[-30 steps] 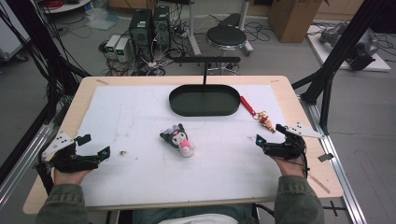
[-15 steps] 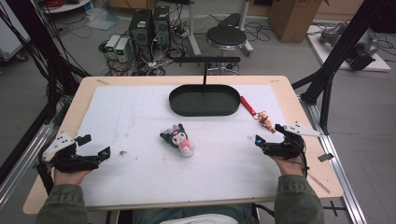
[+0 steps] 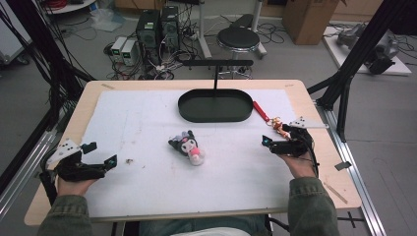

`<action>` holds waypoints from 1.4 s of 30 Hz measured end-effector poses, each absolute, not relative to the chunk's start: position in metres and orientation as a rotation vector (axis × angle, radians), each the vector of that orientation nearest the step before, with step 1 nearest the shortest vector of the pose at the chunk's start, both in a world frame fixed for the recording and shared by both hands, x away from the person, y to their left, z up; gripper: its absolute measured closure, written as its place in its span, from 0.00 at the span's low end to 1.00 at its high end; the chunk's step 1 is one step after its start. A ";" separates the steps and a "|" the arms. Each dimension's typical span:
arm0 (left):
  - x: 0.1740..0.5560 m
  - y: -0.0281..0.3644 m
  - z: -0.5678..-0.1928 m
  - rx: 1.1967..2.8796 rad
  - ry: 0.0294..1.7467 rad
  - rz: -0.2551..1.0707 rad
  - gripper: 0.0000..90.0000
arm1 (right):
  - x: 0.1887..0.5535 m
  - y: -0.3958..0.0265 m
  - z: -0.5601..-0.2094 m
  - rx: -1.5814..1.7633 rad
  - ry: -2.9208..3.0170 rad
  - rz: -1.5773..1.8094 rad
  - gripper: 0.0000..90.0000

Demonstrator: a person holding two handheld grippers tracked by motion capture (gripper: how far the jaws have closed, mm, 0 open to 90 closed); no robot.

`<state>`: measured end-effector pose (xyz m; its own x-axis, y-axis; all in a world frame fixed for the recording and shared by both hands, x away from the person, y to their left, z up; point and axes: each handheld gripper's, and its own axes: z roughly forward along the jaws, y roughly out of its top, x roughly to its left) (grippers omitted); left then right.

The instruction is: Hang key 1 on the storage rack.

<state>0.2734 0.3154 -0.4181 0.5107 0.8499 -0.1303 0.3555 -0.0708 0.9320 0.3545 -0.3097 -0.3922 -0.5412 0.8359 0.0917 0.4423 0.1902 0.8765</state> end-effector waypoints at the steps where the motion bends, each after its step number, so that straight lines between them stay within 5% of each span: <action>1: 0.273 0.316 -0.418 1.656 1.041 0.564 0.02 | 0.357 -0.310 -0.391 1.195 2.068 1.299 0.01; 42: 0.277 0.315 -0.419 1.653 1.042 0.555 0.02 | 0.487 -0.292 -0.367 1.229 2.317 0.950 0.01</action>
<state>0.2770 0.3147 -0.4191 0.5121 0.8477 -0.1385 0.3582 -0.0641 0.9314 0.4867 -0.2922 -0.3668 -0.5624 0.8269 0.0044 0.5920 0.3989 0.7003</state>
